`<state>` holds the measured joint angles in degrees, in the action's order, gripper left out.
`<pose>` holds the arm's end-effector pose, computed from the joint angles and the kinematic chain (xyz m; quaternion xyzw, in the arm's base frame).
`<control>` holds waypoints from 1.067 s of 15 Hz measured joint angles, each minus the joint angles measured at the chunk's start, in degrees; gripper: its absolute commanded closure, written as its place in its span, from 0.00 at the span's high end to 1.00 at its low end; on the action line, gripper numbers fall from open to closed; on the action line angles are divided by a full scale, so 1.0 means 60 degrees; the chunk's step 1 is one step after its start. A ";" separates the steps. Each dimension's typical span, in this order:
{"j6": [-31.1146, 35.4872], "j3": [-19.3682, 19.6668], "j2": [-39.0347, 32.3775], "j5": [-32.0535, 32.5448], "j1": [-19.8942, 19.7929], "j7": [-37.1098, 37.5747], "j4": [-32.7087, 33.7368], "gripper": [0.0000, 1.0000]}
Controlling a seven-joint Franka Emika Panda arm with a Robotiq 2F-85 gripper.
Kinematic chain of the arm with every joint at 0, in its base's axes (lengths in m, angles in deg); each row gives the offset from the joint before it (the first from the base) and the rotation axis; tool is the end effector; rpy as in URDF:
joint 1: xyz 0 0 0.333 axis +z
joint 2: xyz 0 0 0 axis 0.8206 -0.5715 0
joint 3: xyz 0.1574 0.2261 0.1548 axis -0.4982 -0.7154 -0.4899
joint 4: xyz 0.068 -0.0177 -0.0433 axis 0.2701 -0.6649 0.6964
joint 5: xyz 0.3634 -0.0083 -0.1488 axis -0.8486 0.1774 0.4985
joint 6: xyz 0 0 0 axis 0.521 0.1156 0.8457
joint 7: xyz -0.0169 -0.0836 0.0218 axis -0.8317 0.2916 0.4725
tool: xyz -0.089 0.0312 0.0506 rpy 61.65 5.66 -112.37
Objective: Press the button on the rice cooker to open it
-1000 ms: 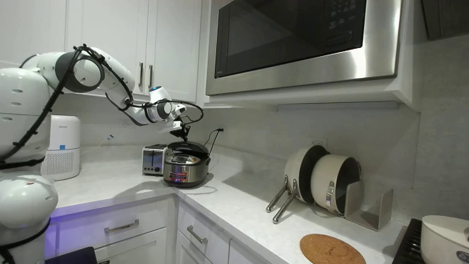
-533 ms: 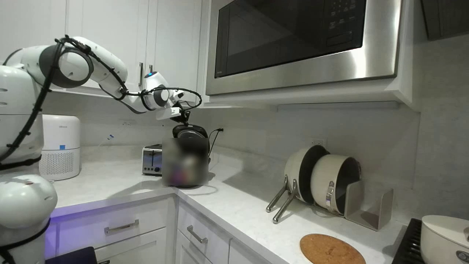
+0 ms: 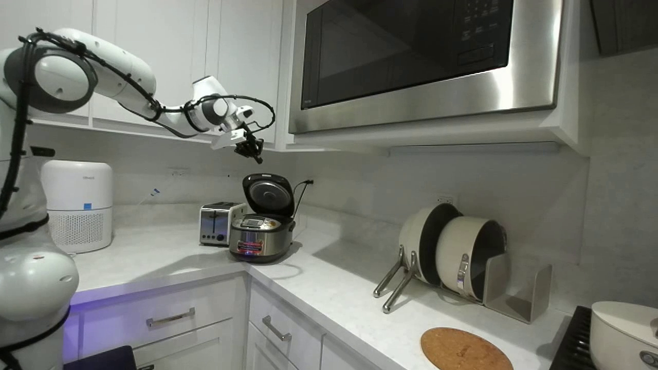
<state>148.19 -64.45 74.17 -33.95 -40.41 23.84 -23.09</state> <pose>0.4758 0.2492 0.6803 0.8772 0.2681 0.3956 0.0467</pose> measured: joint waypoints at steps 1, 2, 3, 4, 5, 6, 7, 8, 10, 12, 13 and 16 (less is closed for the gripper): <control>-0.0787 0.0000 0.0234 0.0026 0.0001 -0.0001 0.0022 0.00; -0.1578 0.0000 0.0445 0.0065 0.0002 -0.0001 0.0056 0.00; -0.2422 -0.0021 0.0627 0.0070 -0.0017 -0.0027 0.0122 0.26; -0.3252 -0.0051 0.0770 0.0070 -0.0052 -0.0116 0.0207 0.27; -0.4065 -0.0084 0.0883 0.0070 -0.0095 -0.0187 0.0309 0.34; -0.4792 -0.0105 0.0958 0.0067 -0.0126 -0.0302 0.0440 0.40; -0.5453 -0.0108 0.1002 0.0062 -0.0134 -0.0385 0.0583 0.50; -0.6066 -0.0108 0.1014 0.0057 -0.0140 -0.0516 0.0746 0.56; -0.7049 -0.0107 0.1014 0.0051 -0.0163 -0.0722 0.1040 0.72; -0.7720 -0.0106 0.1013 0.0046 -0.0195 -0.0878 0.1267 0.87; -0.7953 -0.0104 0.1011 0.0042 -0.0222 -0.0914 0.1355 0.93; -0.8579 -0.0069 0.0979 0.0029 -0.0275 -0.1054 0.1598 1.00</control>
<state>96.72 -64.86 80.05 -33.78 -42.06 17.51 -13.50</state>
